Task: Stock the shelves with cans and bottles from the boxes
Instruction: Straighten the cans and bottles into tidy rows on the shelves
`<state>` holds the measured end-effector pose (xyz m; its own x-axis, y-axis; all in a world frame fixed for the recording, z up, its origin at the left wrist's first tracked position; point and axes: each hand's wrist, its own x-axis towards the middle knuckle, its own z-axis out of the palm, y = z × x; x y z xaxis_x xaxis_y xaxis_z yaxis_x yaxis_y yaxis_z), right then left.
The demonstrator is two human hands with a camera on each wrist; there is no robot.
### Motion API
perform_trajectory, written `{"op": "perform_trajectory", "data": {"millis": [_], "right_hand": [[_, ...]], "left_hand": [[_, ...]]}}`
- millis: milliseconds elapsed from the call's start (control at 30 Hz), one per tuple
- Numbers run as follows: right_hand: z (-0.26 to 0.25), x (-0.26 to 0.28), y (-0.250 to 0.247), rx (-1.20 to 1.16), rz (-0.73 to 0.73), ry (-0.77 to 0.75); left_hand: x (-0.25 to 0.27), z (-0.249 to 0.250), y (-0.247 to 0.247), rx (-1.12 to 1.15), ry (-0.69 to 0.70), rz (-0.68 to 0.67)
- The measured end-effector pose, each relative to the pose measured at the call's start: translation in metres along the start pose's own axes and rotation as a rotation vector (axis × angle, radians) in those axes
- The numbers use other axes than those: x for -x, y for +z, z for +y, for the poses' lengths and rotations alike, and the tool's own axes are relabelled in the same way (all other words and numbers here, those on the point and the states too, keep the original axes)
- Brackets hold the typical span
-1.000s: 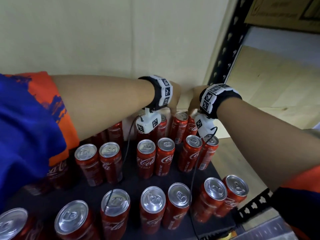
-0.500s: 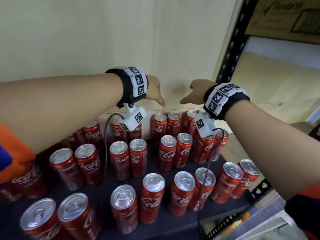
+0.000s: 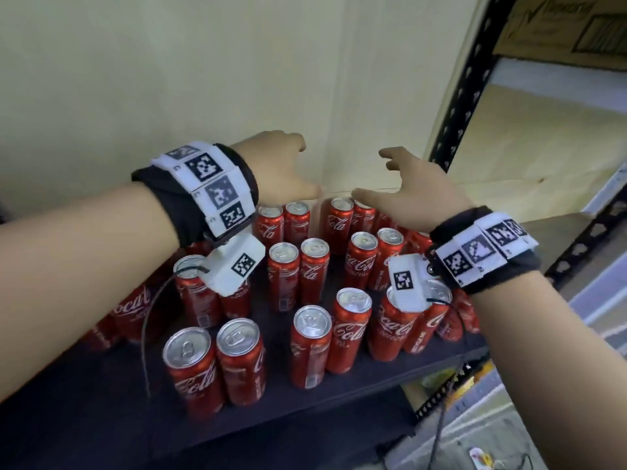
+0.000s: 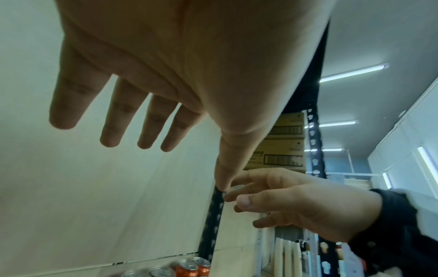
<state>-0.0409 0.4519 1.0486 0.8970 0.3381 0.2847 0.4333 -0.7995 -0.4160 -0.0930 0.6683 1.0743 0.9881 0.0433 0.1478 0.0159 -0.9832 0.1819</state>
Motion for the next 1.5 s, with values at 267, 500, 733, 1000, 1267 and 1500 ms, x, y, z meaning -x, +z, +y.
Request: {"op": "perform_trajectory", "data": {"millis": [267,500,733,1000,1267,1500], "right_hand": [[-0.001,0.092,0.013,-0.284,0.168,0.011],[0.025,0.168,0.031,-0.502,0.229,0.134],[0.072,0.249,0.083,-0.513,0.186,0.335],[0.128,0.323,0.139,-0.340,-0.026,0.602],[0.166,0.319,0.182,-0.179,-0.386,0.660],[0.212,0.298,0.218,-0.073,-0.628,0.506]], "left_hand": [[0.092,0.011,0.011,0.146,0.156,0.127],[0.147,0.042,0.054,0.331,0.362,0.142],[0.174,0.078,0.129,0.481,0.555,-0.152],[0.193,0.090,0.235,0.505,0.468,-0.509],[0.196,0.063,0.319,0.501,0.165,-0.712],[0.219,0.038,0.360,0.450,-0.140,-0.702]]}}
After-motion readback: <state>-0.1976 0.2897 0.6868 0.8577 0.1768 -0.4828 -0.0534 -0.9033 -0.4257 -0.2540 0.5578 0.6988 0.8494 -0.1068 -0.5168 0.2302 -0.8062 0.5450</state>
